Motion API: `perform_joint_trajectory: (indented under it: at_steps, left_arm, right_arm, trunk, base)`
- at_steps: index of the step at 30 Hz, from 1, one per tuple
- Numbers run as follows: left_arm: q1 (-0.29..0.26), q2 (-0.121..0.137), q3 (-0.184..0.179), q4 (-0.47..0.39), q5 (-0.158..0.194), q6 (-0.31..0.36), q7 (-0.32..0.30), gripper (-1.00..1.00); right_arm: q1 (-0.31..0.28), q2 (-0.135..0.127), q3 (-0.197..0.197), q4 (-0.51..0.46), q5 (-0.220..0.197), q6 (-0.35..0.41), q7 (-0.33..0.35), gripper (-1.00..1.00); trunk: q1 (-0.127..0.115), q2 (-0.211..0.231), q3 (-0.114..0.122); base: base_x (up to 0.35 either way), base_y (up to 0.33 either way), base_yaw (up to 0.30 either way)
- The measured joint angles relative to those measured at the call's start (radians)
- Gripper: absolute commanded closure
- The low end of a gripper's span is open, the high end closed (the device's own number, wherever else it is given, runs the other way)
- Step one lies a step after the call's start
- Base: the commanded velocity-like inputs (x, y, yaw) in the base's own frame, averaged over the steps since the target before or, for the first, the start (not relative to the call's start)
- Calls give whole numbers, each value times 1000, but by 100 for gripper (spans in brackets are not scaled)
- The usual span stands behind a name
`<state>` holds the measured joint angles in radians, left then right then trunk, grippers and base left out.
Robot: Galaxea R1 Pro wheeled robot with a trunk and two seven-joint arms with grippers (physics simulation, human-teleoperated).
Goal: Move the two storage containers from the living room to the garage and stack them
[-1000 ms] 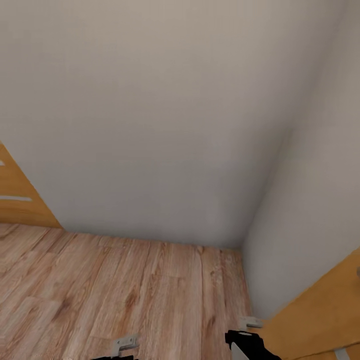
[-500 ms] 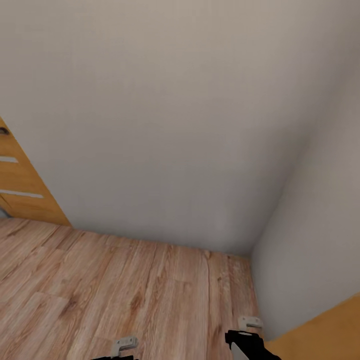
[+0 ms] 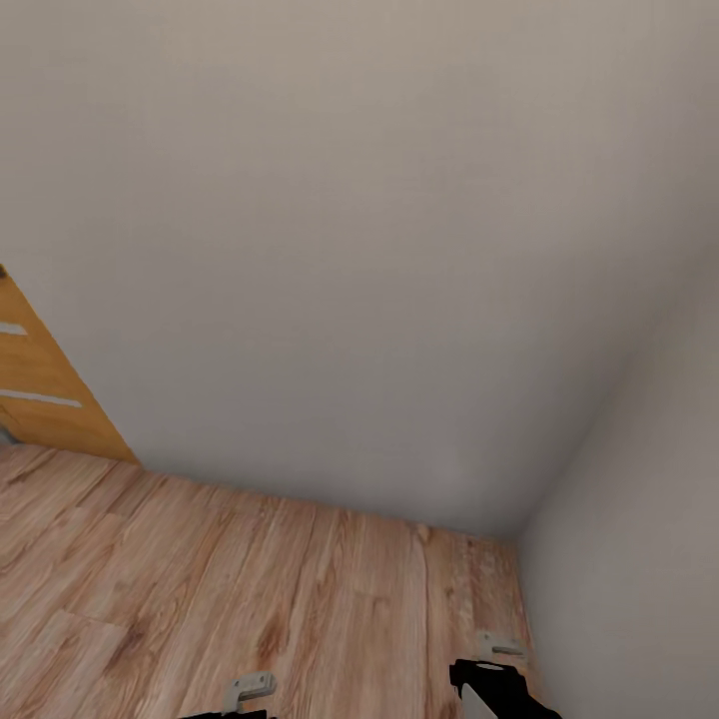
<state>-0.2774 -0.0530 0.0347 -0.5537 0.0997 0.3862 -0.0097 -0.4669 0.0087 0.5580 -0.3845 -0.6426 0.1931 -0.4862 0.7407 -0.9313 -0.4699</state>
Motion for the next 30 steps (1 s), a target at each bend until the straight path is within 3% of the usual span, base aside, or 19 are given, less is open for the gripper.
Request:
perform_joint_trajectory:
  at_steps: [25,30]
  left_arm:
    - [0,0,0,0,0,0,0,-100]
    - [0,0,0,0,0,0,0,-100]
  right_arm:
    - [0,0,0,0,0,0,0,-100]
    - [0,0,0,0,0,0,0,-100]
  trunk:
    - [0,0,0]
    - [0,0,0]
  base:
    - [16,0,260]
    - [198,35,224]
